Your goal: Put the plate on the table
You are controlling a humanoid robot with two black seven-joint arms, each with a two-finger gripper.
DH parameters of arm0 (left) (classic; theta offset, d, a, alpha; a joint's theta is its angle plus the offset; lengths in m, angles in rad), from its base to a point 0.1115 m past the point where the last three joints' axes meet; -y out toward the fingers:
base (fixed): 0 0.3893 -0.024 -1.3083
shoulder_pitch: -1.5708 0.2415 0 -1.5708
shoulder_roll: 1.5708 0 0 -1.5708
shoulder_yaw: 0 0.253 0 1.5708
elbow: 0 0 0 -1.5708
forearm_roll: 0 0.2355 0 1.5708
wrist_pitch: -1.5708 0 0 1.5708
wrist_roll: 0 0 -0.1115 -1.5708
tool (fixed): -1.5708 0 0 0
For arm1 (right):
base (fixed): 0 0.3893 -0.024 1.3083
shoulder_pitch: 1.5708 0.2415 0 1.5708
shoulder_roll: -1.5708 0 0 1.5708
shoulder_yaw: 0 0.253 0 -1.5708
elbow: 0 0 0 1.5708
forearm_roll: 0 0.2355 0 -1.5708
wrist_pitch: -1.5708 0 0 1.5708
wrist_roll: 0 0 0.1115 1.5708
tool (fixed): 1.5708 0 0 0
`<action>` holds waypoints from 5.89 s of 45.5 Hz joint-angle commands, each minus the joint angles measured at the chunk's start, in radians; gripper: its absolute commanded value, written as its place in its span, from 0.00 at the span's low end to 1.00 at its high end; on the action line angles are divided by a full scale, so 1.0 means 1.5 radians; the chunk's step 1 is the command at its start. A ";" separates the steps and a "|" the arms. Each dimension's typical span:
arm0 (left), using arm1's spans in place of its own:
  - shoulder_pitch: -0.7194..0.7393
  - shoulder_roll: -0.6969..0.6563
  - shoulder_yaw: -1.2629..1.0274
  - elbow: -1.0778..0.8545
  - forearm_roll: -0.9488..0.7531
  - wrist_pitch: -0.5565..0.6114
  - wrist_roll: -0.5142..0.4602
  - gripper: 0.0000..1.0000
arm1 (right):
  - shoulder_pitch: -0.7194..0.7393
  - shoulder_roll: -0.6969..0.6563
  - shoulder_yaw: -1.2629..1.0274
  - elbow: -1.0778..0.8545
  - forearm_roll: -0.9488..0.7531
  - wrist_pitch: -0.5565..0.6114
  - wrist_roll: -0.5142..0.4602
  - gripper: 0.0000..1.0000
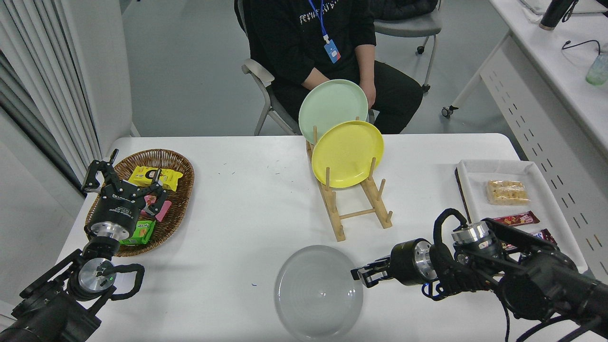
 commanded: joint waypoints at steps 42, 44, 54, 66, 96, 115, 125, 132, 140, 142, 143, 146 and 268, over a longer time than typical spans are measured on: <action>0.000 0.000 0.000 0.000 0.001 0.000 0.000 0.98 | -0.031 0.049 0.025 -0.064 0.023 -0.032 0.000 0.00; 0.000 0.000 0.000 0.000 0.000 0.000 0.000 0.98 | -0.032 0.049 0.025 -0.063 0.022 -0.033 0.000 0.00; 0.000 0.000 0.000 0.000 0.000 0.000 0.000 0.98 | -0.033 0.049 0.024 -0.061 0.017 -0.034 -0.001 0.00; 0.000 0.000 0.000 0.000 0.000 0.000 0.000 0.98 | -0.028 0.050 0.022 -0.062 0.009 -0.034 -0.001 0.12; 0.000 0.000 0.000 0.000 0.000 0.000 0.000 0.98 | 0.001 0.047 0.077 -0.057 -0.008 0.061 -0.003 0.99; 0.000 0.000 0.000 0.000 0.000 0.000 0.000 0.98 | 0.037 0.051 0.082 -0.053 -0.235 0.438 -0.004 0.99; 0.000 0.000 0.000 0.000 0.000 0.000 0.000 0.98 | 0.038 0.063 0.079 -0.062 -0.614 0.617 -0.003 0.99; 0.001 0.000 0.000 0.000 0.000 0.000 0.000 0.98 | 0.039 0.062 0.081 -0.064 -0.777 0.641 -0.003 1.00; 0.000 0.000 0.000 0.000 0.000 0.000 0.000 0.98 | 0.046 0.054 0.079 -0.075 -0.875 0.641 -0.003 1.00; 0.000 0.000 0.000 0.000 0.000 0.000 0.000 0.98 | 0.046 0.050 0.080 -0.078 -0.888 0.641 -0.002 0.99; 0.000 0.000 0.000 0.000 0.000 0.000 0.000 0.98 | 0.046 0.048 0.085 -0.081 -0.889 0.641 -0.001 0.99; 0.000 0.000 0.000 0.000 0.000 0.000 0.000 0.98 | 0.044 0.043 0.096 -0.091 -0.889 0.642 0.001 1.00; 0.000 0.000 0.000 0.000 0.000 0.000 0.000 0.98 | 0.066 0.014 0.235 -0.425 -0.891 0.644 0.126 1.00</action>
